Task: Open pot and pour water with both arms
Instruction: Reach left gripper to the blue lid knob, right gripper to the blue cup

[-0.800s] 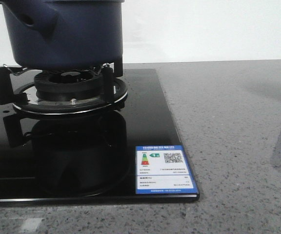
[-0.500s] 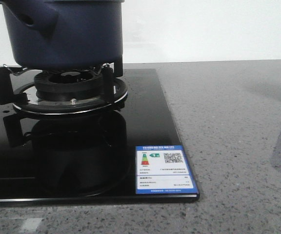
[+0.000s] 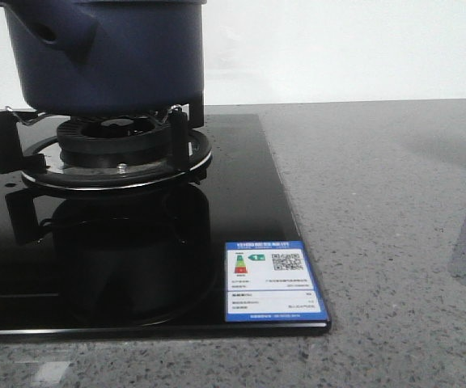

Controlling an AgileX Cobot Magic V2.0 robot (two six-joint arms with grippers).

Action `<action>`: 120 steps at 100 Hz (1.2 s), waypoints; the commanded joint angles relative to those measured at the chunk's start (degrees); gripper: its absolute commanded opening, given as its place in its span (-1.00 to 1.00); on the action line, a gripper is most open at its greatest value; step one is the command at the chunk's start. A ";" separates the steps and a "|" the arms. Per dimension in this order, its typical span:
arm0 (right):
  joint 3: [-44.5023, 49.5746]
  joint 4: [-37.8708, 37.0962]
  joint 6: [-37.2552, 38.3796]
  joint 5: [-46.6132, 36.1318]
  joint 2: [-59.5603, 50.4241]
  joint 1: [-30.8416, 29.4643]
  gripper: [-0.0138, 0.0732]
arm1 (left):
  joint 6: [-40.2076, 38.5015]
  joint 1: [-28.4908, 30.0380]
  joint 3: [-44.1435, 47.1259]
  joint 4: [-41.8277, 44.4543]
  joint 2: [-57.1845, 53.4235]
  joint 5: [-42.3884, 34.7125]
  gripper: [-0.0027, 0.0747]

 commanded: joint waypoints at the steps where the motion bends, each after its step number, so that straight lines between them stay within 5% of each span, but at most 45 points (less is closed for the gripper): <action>1: 1.45 -0.58 -0.13 -5.68 -1.13 -0.31 -0.84 | -0.37 -0.50 1.87 -0.15 -1.44 -4.73 -0.98; 31: 1.45 7.70 -0.13 -12.20 -1.13 -0.31 -0.84 | -0.37 -0.50 1.87 -6.74 -1.44 -11.19 -0.98; 62: 1.45 30.97 -0.13 -11.20 -1.13 -0.31 -0.84 | -0.37 -0.50 1.48 -27.05 -1.44 -10.81 -0.98; 75: -1.65 30.88 -0.23 -4.86 -1.03 -0.31 -0.83 | -0.25 -0.50 -1.03 -29.41 -1.44 -8.56 -0.98; 102: -16.36 26.02 -6.84 9.79 5.39 -0.31 -0.81 | 0.77 -0.50 -17.63 -14.65 6.32 6.91 -0.98; 120: -28.64 21.62 -12.81 19.84 18.29 -0.18 -0.81 | 11.76 -1.04 -31.91 -14.55 18.83 15.56 -0.98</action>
